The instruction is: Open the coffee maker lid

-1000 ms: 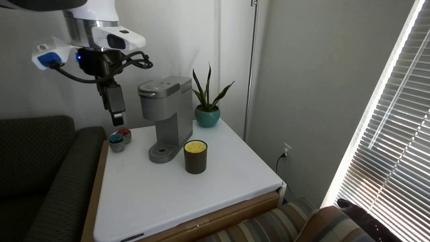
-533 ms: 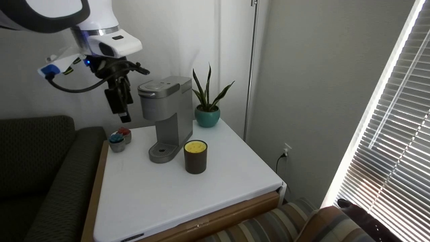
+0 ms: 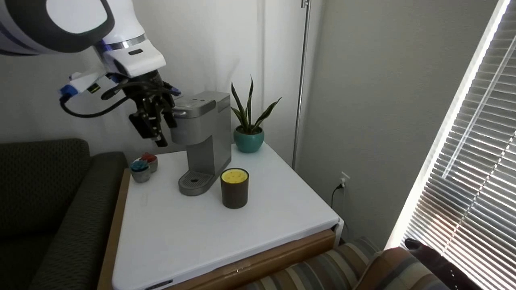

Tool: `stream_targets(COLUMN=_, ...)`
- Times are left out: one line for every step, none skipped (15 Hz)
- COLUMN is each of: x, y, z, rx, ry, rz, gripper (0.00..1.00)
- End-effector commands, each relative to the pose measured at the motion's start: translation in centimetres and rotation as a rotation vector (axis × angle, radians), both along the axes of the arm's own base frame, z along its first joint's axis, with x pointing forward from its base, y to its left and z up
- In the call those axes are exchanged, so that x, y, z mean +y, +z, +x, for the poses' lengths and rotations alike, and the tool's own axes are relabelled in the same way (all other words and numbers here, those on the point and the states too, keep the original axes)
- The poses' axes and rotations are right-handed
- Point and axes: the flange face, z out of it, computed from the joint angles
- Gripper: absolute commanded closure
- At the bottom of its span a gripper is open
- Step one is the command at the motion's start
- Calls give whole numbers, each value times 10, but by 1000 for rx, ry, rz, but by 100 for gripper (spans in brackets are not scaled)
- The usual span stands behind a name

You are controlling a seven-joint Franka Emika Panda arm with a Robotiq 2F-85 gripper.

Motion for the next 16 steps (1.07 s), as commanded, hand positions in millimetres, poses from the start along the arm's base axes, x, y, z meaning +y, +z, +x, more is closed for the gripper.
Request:
stream_targets(x=7, y=-9, z=1, rx=-14, ry=-6, rz=46, gripper=55)
stream_targets(x=10, y=-9, z=1, rx=-28, ry=14, rz=63, gripper=62)
stream_targets(x=15, y=-10, z=0, rx=-46, ry=53, rz=76, gripper=68)
stream_targets(x=21, y=-9, z=0, rx=-71, ry=86, rz=92, gripper=76)
stream_targets(x=25, y=-9, z=0, rx=-91, ry=103, rz=110, gripper=82)
stream_targets(x=29, y=-10, z=1, rx=-112, ry=125, rz=123, gripper=90)
stream_targets(x=32, y=-10, z=2, rx=-126, ry=141, rz=134, gripper=95)
stream_targets(x=34, y=-11, z=2, rx=-136, ry=155, rz=143, gripper=100)
stream_targets(x=35, y=-11, z=3, rx=-144, ry=167, rz=147, gripper=100)
stream_targets(x=35, y=-12, z=3, rx=-149, ry=178, rz=145, gripper=100)
stream_targets(x=34, y=-14, z=3, rx=-152, ry=188, rz=142, gripper=100)
stream_targets(x=31, y=-14, z=3, rx=-155, ry=193, rz=135, gripper=100)
stream_targets(x=29, y=-14, z=3, rx=-158, ry=195, rz=126, gripper=100)
stream_targets(x=26, y=-14, z=4, rx=-163, ry=192, rz=120, gripper=100)
stream_targets(x=21, y=-14, z=4, rx=-170, ry=174, rz=113, gripper=100)
stream_targets(x=18, y=-14, z=5, rx=-176, ry=155, rz=110, gripper=100)
